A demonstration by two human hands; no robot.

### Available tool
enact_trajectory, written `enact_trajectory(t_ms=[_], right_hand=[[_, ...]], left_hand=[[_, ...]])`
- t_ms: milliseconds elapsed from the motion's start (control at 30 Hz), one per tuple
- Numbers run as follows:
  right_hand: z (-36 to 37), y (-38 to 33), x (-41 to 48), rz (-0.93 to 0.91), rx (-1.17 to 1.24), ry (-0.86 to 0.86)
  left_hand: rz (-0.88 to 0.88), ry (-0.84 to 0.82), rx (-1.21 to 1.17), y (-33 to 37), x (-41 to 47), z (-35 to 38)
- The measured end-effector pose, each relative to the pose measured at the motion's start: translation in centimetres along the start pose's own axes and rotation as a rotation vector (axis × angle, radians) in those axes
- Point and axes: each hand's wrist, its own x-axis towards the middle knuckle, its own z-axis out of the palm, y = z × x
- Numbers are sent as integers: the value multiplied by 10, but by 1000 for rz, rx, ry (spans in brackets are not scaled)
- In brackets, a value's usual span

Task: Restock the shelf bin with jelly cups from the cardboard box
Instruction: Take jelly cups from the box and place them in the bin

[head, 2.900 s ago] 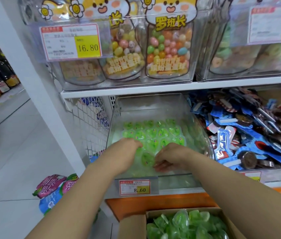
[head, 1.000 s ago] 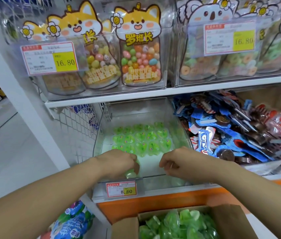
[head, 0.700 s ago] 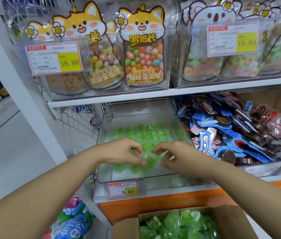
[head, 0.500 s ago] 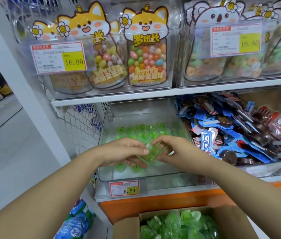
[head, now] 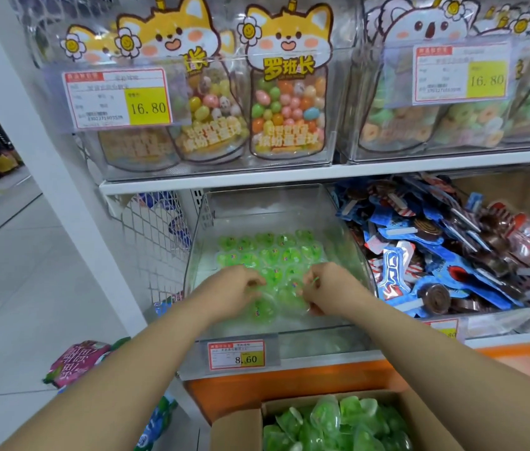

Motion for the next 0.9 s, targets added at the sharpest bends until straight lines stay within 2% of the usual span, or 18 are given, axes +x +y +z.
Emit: enact_trajectory(t_ms=[33, 100, 200, 400, 633, 900], right_hand=[[3, 3, 4, 41, -21, -25], [7, 5, 11, 75, -89, -70], [10, 4, 19, 122, -94, -103], [14, 9, 26, 216, 57, -128], [18, 7, 30, 247, 127, -165], [27, -4, 25, 340, 283, -218]], left_hand=[[34, -36, 164, -2, 1, 7], [64, -89, 286, -3, 1, 18], [65, -57, 293, -6, 3, 24], [16, -36, 299, -3, 3, 23], [1, -1, 344, -6, 2, 20], [-114, -2, 235, -5, 0, 25]])
